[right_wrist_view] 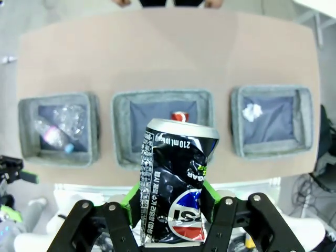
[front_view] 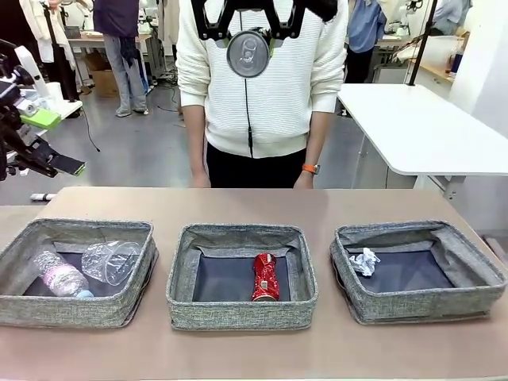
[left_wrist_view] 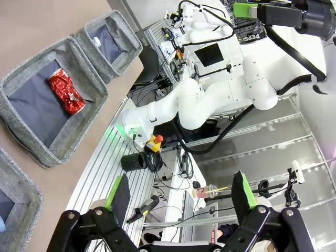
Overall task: Sort the waste into the appropriate baskets.
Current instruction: Pick up the waste item pointed out by the person, then place the picked waste into the Fabric basket indicated by the person.
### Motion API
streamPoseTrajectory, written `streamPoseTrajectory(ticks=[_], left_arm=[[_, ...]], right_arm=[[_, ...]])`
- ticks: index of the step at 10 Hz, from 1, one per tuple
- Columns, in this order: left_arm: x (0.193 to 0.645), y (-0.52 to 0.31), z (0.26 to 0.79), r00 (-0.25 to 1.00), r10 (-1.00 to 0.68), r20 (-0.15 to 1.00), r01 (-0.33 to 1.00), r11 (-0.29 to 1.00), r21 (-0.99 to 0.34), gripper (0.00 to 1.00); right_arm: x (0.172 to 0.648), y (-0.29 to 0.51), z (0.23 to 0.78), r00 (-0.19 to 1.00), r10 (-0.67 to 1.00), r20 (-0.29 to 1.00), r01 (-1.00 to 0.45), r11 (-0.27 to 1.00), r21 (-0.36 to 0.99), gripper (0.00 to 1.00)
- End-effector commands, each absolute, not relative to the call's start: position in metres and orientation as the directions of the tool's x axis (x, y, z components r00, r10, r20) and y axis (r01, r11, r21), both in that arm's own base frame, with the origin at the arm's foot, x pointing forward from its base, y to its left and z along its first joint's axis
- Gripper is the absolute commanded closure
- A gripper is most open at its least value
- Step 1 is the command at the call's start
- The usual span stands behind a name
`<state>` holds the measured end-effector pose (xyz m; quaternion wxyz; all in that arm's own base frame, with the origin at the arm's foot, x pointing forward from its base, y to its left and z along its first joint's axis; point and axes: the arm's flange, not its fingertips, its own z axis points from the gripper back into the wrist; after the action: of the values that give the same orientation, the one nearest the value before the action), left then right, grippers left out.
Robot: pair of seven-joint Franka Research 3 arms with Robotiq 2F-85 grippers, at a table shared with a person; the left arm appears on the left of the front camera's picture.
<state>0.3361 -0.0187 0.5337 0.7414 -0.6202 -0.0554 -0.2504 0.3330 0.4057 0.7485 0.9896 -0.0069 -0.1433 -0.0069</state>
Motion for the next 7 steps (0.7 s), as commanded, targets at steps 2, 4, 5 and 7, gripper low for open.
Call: streamPoseTrajectory(ticks=[2, 4, 5, 7], left_arm=[[0.3358, -0.0196, 0.536, 0.859, -0.295, 0.418, 0.458, 0.078, -0.886, 0.0], [0.3358, -0.0196, 0.536, 0.859, -0.295, 0.418, 0.458, 0.078, -0.886, 0.0], [0.3358, -0.0196, 0.536, 0.859, -0.295, 0.418, 0.458, 0.078, -0.886, 0.0], [0.3358, -0.0196, 0.536, 0.859, -0.295, 0.418, 0.458, 0.078, -0.886, 0.0]], right_arm=[[0.3304, 0.4027, 0.745, 0.958, -0.019, 0.287, 0.022, 1.0, -0.007, 0.61], [0.3304, 0.4027, 0.745, 0.958, -0.019, 0.287, 0.022, 1.0, -0.007, 0.61], [0.3304, 0.4027, 0.745, 0.958, -0.019, 0.287, 0.022, 1.0, -0.007, 0.61], [0.3304, 0.4027, 0.745, 0.958, -0.019, 0.287, 0.022, 1.0, -0.007, 0.61]])
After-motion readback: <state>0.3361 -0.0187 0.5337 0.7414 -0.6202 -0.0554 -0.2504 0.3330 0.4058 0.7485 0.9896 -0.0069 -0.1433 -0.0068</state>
